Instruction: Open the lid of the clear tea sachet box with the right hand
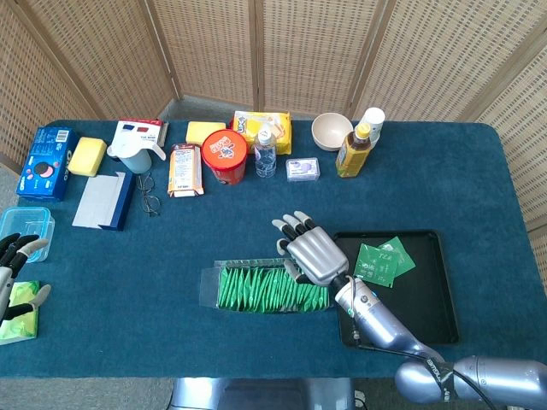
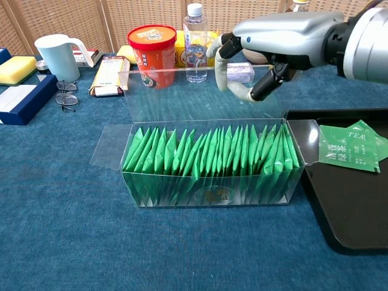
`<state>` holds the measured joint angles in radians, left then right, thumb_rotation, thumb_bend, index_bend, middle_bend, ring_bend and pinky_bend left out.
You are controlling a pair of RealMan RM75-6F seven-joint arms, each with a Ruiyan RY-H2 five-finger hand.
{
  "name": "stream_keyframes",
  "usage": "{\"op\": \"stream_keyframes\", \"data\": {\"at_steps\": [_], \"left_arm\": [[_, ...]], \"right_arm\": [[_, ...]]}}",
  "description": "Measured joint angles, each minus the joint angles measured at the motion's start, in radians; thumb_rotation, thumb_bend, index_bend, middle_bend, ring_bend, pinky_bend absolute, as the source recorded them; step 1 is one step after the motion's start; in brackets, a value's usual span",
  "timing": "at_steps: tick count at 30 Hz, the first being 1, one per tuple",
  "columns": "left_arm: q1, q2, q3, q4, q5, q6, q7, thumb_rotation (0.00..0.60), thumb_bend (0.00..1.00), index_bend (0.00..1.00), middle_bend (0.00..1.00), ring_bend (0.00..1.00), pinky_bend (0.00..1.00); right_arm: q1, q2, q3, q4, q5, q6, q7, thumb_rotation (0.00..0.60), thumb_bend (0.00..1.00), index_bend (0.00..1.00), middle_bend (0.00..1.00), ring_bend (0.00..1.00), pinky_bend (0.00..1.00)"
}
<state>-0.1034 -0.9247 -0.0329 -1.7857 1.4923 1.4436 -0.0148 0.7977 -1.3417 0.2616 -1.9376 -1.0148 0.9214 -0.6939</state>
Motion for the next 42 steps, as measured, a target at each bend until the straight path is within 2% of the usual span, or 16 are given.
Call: {"op": "stream_keyframes", "data": {"at_steps": [2,8,14,19,26,29,34,42], "left_arm": [[0.001,-0.001,0.001,0.002,0.002,0.001,-0.001,0.6,0.27,0.18,0.16,0.09,0.25],[0.004,-0.002,0.001,0.005,0.002,0.007,-0.007,0.6,0.27,0.18,0.16,0.09,0.25],[0.005,-0.002,0.0,0.009,0.003,0.009,-0.011,0.6,0.27,0.18,0.16,0.09,0.25],[0.004,-0.004,0.0,0.011,0.0,0.006,-0.012,0.6,0.27,0.18,0.16,0.09,0.25],[0.005,-0.004,0.0,0.012,-0.002,0.007,-0.013,0.6,0.27,0.18,0.16,0.09,0.25],[0.007,-0.004,0.0,0.013,-0.003,0.009,-0.016,0.6,0.27,0.18,0.16,0.09,0.25],[0.008,-0.006,0.002,0.016,-0.003,0.009,-0.02,0.6,0.27,0.18,0.16,0.09,0.25],[0.007,-0.009,0.003,0.02,0.0,0.006,-0.022,0.6,0.27,0.18,0.16,0.09,0.25]], "right_arm": [[0.015,0.006,0.0,0.002,0.018,-0.006,-0.005,0.498,0.63,0.48,0.15,0.1,0.09],[0.058,0.019,-0.004,0.011,0.074,-0.017,-0.02,0.589,0.67,0.57,0.17,0.11,0.09],[0.096,0.019,-0.011,0.03,0.118,-0.011,-0.03,0.6,0.67,0.6,0.18,0.12,0.09],[0.119,0.015,-0.018,0.054,0.145,-0.005,-0.034,0.6,0.67,0.56,0.18,0.12,0.09],[0.148,-0.011,-0.022,0.1,0.177,0.016,-0.036,0.6,0.67,0.48,0.17,0.12,0.09],[0.162,-0.027,-0.024,0.128,0.201,0.03,-0.046,0.6,0.67,0.4,0.17,0.12,0.09],[0.181,-0.052,-0.031,0.165,0.228,0.054,-0.061,0.6,0.65,0.2,0.1,0.11,0.09],[0.204,-0.095,-0.045,0.215,0.253,0.074,-0.075,0.6,0.55,0.07,0.06,0.07,0.09]]}}
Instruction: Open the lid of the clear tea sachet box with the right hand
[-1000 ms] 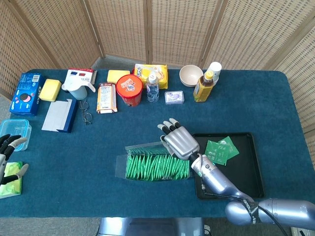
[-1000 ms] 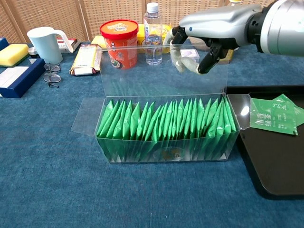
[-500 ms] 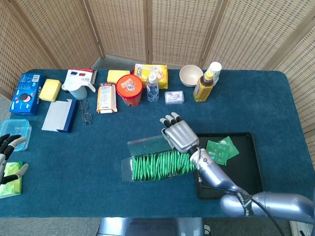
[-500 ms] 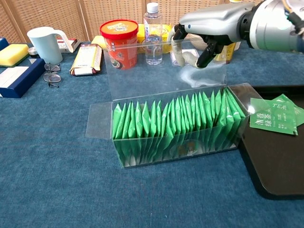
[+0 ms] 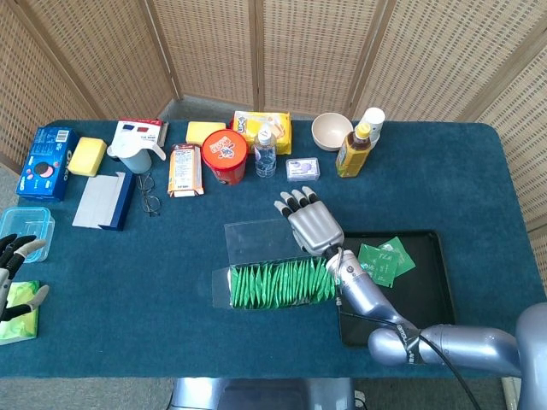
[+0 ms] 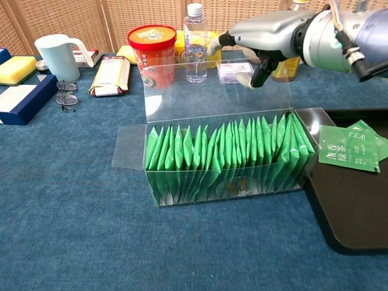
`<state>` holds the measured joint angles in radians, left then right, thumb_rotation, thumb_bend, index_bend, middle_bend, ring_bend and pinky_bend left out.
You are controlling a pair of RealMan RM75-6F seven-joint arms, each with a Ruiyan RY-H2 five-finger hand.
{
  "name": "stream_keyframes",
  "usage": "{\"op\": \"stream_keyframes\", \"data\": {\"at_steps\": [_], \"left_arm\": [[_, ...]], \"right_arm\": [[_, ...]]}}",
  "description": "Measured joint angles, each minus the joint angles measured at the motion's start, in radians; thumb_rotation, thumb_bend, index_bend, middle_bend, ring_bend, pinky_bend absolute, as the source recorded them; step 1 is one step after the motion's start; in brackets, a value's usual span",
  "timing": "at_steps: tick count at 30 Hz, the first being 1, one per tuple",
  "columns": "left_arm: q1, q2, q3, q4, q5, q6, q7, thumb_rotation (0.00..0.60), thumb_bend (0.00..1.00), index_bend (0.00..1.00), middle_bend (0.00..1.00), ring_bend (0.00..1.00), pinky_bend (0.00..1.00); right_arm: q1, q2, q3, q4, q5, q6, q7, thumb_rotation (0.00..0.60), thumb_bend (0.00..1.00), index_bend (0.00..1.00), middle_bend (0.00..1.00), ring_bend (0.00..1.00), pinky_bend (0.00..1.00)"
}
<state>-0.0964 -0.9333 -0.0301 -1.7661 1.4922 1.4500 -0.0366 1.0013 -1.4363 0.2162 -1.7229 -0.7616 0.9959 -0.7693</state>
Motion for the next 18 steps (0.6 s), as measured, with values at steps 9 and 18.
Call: {"op": "stream_keyframes", "data": {"at_steps": [9,18], "left_arm": [[0.002,-0.001,0.003,0.002,0.007,0.004,-0.003,0.6,0.27,0.18,0.16,0.09,0.25],[0.007,0.001,0.003,0.001,0.022,0.02,-0.005,0.6,0.27,0.19,0.16,0.09,0.25]], "right_arm": [[0.008,-0.063,-0.03,0.069,-0.001,0.011,0.0,0.6,0.4,0.03,0.06,0.06,0.09],[-0.031,-0.006,-0.024,0.006,-0.2,0.027,0.156,0.525,0.04,0.04,0.06,0.06,0.09]]}}
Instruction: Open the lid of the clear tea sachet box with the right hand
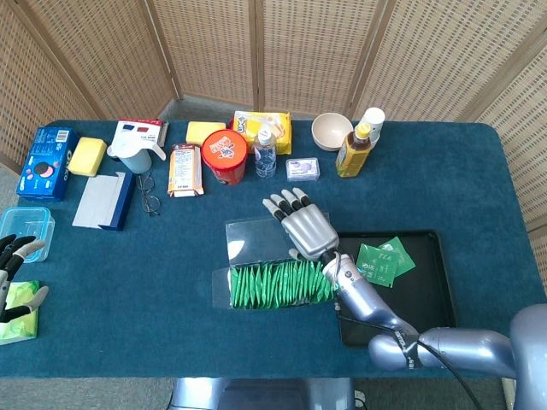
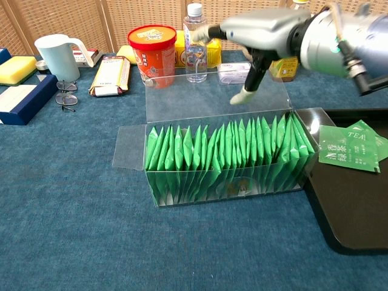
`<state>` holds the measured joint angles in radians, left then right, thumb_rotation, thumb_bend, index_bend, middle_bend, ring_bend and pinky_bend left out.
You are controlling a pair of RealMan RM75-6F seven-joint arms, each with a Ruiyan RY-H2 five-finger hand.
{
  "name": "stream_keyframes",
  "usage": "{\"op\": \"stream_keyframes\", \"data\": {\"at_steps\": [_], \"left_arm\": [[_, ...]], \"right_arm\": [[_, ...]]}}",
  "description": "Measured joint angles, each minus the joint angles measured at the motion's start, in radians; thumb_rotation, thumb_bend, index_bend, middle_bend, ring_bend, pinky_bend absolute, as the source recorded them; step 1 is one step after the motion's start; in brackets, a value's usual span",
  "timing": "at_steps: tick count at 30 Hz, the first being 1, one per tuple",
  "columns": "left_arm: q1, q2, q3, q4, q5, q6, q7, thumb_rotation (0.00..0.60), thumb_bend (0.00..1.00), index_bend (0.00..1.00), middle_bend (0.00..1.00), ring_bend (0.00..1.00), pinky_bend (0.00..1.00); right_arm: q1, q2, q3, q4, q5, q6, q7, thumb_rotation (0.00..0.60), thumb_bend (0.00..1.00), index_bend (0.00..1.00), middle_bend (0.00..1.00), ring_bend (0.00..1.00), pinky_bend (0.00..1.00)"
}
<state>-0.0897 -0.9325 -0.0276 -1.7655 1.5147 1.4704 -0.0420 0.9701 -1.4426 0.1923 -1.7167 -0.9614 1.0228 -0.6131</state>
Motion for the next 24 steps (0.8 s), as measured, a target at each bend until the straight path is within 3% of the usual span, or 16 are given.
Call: {"op": "stream_keyframes", "data": {"at_steps": [7,14,24], "left_arm": [[0.001,0.003,-0.003,-0.011,0.02,0.021,0.012,0.6,0.27,0.19,0.16,0.09,0.25],[0.003,0.001,-0.004,-0.017,0.035,0.034,0.02,0.6,0.27,0.21,0.16,0.09,0.25],[0.006,0.003,-0.003,-0.026,0.038,0.041,0.03,0.6,0.27,0.21,0.16,0.09,0.25]], "right_arm": [[-0.054,0.061,-0.042,-0.027,-0.261,0.027,0.152,0.531,0.02,0.05,0.08,0.06,0.09],[-0.097,0.104,-0.122,0.01,-0.522,0.056,0.345,0.533,0.02,0.07,0.08,0.06,0.08],[-0.1,0.11,-0.203,0.128,-0.714,0.05,0.475,0.534,0.02,0.11,0.1,0.05,0.08]]}}
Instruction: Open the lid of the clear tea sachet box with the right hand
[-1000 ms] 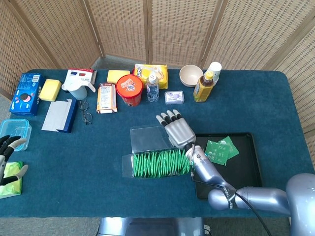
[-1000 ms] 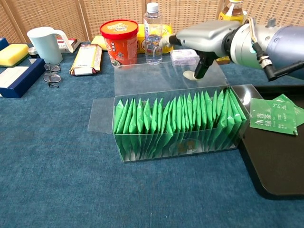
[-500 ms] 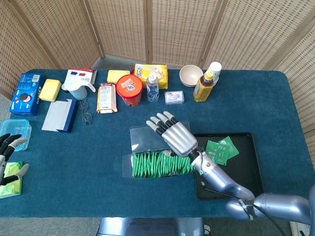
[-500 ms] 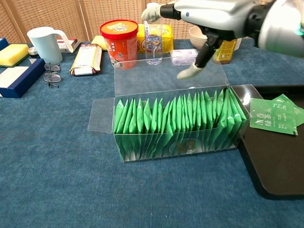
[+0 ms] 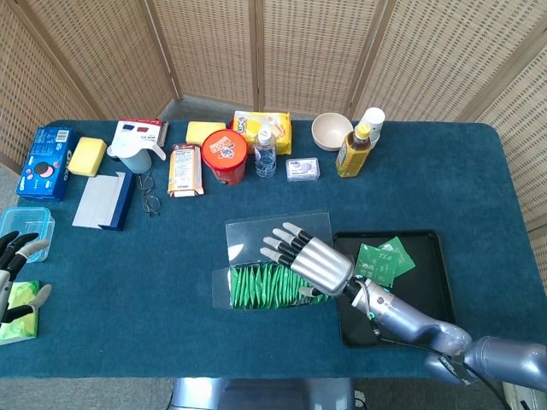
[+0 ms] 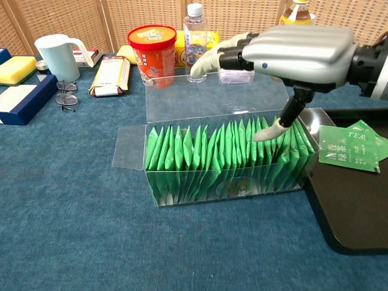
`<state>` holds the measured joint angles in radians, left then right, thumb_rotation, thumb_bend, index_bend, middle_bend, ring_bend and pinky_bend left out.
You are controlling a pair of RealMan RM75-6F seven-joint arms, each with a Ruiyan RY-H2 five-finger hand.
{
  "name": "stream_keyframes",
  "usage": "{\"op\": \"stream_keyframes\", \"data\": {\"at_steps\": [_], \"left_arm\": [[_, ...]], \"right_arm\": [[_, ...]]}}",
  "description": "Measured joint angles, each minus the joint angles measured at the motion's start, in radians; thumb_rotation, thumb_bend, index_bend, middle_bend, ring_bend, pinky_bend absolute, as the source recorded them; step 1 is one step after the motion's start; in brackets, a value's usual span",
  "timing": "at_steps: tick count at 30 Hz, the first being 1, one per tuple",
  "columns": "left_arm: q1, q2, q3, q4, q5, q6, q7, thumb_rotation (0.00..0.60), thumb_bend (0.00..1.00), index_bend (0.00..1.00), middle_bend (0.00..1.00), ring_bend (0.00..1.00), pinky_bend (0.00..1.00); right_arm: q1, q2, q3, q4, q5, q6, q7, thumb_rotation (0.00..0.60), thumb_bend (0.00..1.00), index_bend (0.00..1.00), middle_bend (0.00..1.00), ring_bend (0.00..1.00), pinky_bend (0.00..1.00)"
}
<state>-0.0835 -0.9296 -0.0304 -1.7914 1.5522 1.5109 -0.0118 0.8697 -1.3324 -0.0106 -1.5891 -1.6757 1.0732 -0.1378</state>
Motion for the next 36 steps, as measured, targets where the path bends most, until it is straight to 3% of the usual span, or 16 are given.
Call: {"op": "stream_keyframes", "data": {"at_steps": [18,28,36], "left_arm": [[0.009,-0.004,0.007,0.013,0.001,0.005,-0.013,0.6,0.27,0.23,0.16,0.09,0.25],[0.014,-0.009,0.009,0.031,-0.004,0.005,-0.03,0.6,0.27,0.23,0.16,0.09,0.25],[0.009,-0.015,0.007,0.039,-0.006,-0.002,-0.034,0.6,0.27,0.23,0.16,0.09,0.25]], "right_arm": [[0.017,-0.06,-0.022,0.093,-0.091,-0.046,-0.04,0.533,0.01,0.13,0.11,0.06,0.08],[0.049,-0.1,0.011,0.112,-0.07,-0.1,-0.044,0.535,0.01,0.29,0.13,0.06,0.08],[0.055,-0.108,0.025,0.108,-0.056,-0.111,-0.041,0.536,0.02,0.31,0.14,0.07,0.08]]}}
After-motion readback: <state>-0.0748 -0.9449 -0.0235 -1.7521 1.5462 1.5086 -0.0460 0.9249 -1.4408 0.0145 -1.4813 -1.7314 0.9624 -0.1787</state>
